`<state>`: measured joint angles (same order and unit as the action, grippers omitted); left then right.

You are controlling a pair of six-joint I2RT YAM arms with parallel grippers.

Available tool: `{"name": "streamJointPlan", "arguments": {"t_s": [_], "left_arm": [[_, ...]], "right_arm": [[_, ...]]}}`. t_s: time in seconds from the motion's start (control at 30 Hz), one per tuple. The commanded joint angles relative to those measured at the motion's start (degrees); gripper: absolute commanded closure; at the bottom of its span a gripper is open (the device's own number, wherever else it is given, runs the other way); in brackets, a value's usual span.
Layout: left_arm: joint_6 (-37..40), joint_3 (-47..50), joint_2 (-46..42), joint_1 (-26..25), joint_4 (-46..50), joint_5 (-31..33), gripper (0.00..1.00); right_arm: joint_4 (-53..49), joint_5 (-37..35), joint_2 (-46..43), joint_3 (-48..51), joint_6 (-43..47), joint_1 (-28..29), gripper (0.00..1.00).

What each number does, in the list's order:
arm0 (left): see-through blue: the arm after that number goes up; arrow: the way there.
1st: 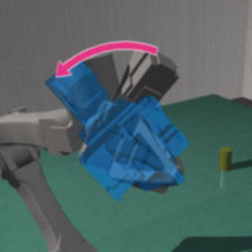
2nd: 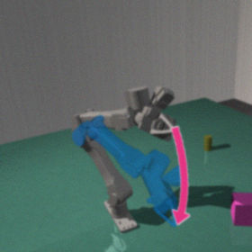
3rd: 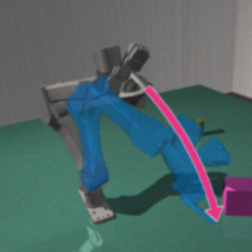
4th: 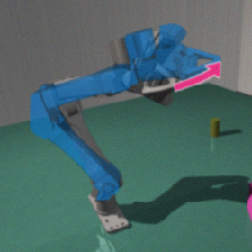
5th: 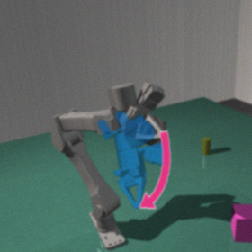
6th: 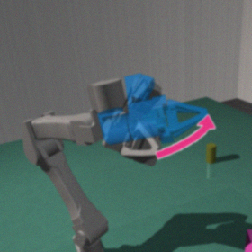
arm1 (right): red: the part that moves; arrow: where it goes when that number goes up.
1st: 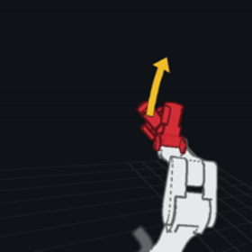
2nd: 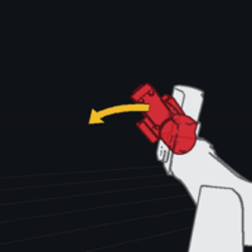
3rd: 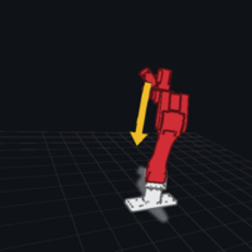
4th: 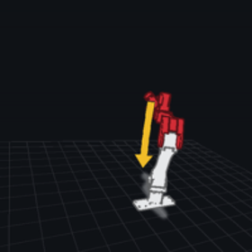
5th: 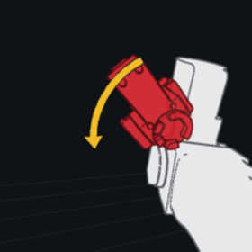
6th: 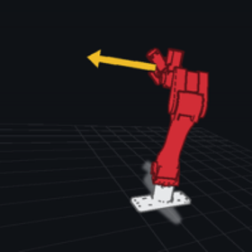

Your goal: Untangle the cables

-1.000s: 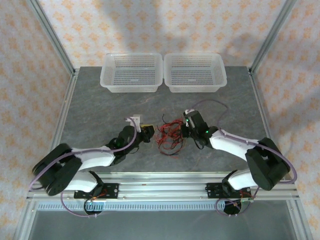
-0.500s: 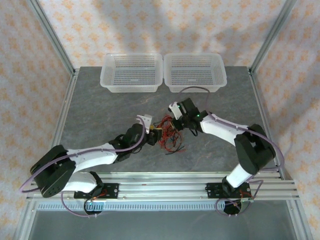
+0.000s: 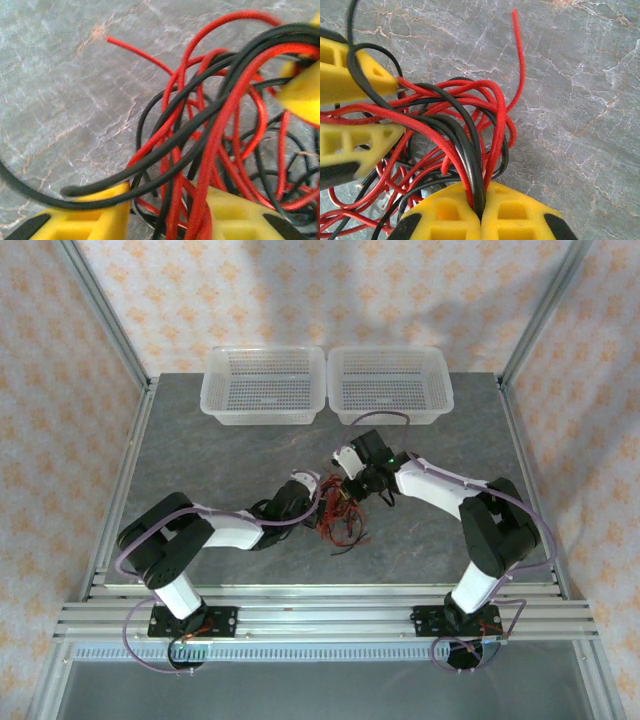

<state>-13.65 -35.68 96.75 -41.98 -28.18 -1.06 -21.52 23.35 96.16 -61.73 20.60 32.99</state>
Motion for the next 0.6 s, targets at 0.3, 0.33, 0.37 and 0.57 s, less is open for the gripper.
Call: {"name": "streamJointPlan", "arguments": {"t_s": [0.3,0.33,0.37,0.57], "left_arm": [[-4.57,1.39,1.06,0.14,-6.12,-3.06,1.00],[-5.77,1.70,0.52,0.14,-5.97,-3.12,1.00],[-7.15,1.93,0.06,0.14,-6.00,-3.15,1.00],[-15.10,3.01,-1.03,-1.14,-6.97,-2.02,1.00]], "right_arm": [[13.77,-6.61,-8.74,11.02,-32.14,-0.47,0.50],[15.30,-6.47,-10.24,12.71,-36.81,-0.47,0.43],[17.30,-6.24,-12.02,14.61,-41.25,-0.47,0.36],[27.52,-6.84,-21.81,25.86,-61.20,-0.23,0.26]]}}
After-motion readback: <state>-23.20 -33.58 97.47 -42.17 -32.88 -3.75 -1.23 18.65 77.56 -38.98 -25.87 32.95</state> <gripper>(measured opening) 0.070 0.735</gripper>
